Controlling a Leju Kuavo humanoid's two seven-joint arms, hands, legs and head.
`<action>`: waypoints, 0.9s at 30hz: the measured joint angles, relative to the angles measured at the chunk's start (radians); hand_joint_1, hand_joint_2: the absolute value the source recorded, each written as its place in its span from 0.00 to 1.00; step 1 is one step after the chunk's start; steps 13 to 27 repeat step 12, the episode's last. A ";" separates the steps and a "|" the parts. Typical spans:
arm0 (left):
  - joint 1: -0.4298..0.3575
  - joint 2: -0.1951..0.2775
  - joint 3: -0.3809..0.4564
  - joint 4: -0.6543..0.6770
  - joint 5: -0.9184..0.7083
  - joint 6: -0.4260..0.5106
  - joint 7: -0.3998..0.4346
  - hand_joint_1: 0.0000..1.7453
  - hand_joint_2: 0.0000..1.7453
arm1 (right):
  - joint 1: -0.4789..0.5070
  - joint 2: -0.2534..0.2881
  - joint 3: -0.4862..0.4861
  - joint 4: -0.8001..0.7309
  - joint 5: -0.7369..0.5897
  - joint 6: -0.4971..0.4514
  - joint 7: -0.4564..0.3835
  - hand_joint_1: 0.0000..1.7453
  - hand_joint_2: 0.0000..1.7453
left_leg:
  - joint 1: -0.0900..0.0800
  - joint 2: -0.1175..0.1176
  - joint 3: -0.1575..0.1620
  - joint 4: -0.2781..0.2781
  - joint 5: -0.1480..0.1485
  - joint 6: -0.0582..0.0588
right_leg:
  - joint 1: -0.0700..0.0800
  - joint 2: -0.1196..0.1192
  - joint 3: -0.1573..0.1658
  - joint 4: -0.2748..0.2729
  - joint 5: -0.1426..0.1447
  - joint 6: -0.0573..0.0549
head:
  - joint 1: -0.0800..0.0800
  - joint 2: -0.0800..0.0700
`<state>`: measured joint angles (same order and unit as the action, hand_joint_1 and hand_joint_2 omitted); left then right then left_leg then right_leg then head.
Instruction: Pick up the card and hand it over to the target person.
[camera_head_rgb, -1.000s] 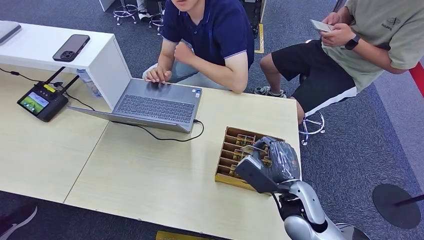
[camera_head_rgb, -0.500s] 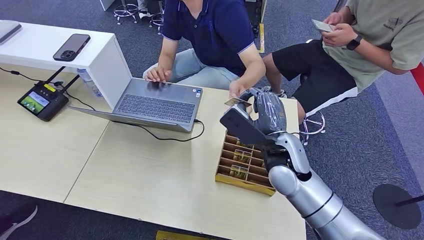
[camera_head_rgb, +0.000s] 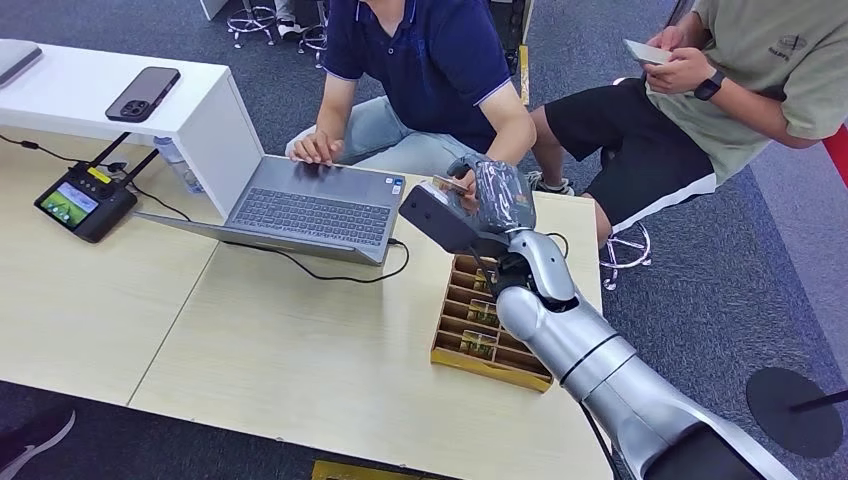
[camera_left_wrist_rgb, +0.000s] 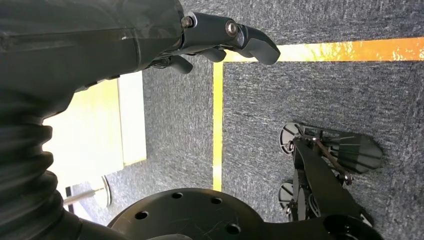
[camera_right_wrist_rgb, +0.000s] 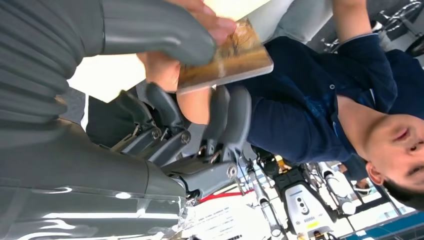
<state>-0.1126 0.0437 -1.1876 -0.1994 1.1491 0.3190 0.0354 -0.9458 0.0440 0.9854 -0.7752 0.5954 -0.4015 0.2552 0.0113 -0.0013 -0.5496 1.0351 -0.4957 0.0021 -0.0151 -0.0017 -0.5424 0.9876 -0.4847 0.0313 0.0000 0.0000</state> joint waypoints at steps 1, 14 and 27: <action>0.001 0.000 0.004 -0.001 0.004 0.000 -0.006 0.00 0.75 | 0.000 -0.001 0.001 -0.003 -0.001 0.000 0.001 0.00 1.00 | 0.000 -0.001 0.000 0.000 0.000 0.000 | 0.000 -0.001 0.000 0.000 0.000 0.000 | 0.000 0.000; 0.003 -0.003 0.037 0.002 0.034 0.008 -0.032 0.00 0.00 | 0.089 -0.087 -0.149 -0.285 -0.377 -0.029 -0.163 0.00 1.00 | 0.000 -0.005 -0.002 0.002 -0.001 0.000 | 0.000 -0.005 -0.001 0.001 -0.002 0.001 | 0.000 0.000; 0.003 -0.003 0.037 0.002 0.034 0.008 -0.032 0.00 0.00 | 0.089 -0.087 -0.149 -0.285 -0.377 -0.029 -0.163 0.00 1.00 | 0.000 -0.005 -0.002 0.002 -0.001 0.000 | 0.000 -0.005 -0.001 0.001 -0.002 0.001 | 0.000 0.000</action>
